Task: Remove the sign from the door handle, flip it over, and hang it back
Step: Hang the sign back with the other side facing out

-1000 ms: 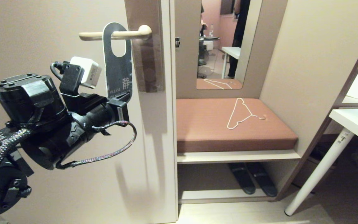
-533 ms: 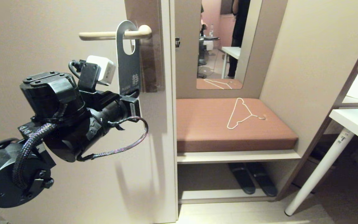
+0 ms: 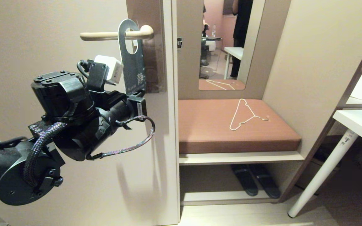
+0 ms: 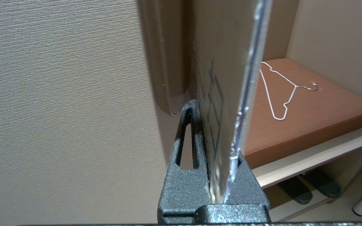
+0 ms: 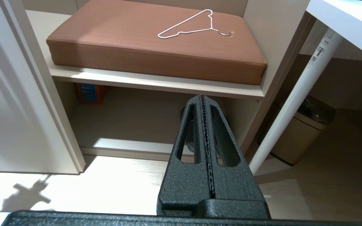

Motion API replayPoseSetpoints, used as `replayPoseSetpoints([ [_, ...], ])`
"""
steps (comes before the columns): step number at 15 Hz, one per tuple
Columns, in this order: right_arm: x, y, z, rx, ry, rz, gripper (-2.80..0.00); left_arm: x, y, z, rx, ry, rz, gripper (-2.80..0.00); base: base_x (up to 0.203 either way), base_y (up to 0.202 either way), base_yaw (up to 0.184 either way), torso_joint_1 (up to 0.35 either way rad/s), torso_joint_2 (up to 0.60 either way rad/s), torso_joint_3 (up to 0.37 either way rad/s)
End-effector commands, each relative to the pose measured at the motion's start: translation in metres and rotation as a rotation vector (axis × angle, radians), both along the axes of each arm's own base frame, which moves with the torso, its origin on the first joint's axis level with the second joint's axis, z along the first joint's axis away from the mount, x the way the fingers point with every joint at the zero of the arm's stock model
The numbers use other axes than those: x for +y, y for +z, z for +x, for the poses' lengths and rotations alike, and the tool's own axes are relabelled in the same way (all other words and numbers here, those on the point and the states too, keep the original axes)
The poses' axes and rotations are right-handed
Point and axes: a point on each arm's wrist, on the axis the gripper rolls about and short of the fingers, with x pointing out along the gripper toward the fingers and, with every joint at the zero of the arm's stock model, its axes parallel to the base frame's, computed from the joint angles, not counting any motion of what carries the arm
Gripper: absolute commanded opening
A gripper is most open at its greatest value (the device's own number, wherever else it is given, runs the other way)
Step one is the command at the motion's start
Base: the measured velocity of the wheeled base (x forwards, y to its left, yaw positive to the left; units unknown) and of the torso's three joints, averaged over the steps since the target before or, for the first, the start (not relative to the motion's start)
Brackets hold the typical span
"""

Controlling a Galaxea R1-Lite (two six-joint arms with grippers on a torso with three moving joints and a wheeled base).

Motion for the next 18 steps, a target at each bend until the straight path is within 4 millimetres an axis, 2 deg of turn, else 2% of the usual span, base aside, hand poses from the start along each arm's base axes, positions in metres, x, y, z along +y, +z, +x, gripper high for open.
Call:
replayPoseSetpoints([
  [1,0.000,0.000,0.000,0.002,0.000,0.000,-2.80,-0.001,0.001,-0.001,-0.007,-0.003,-0.004,-2.80,0.000,0.000,0.000,0.000,0.00,0.000],
  [9,0.000,0.000,0.000,0.002,0.000,0.000,-2.80,0.000,0.002,-0.002,-0.006,0.022,-0.004,-2.80,0.000,0.000,0.000,0.000,0.00,0.000],
  [18,0.000,0.000,0.000,0.002,0.002,0.000,-2.80,-0.017,-0.001,-0.012,0.004,0.068,-0.002,-2.80,0.000,0.000,0.000,0.000,0.00,0.000],
])
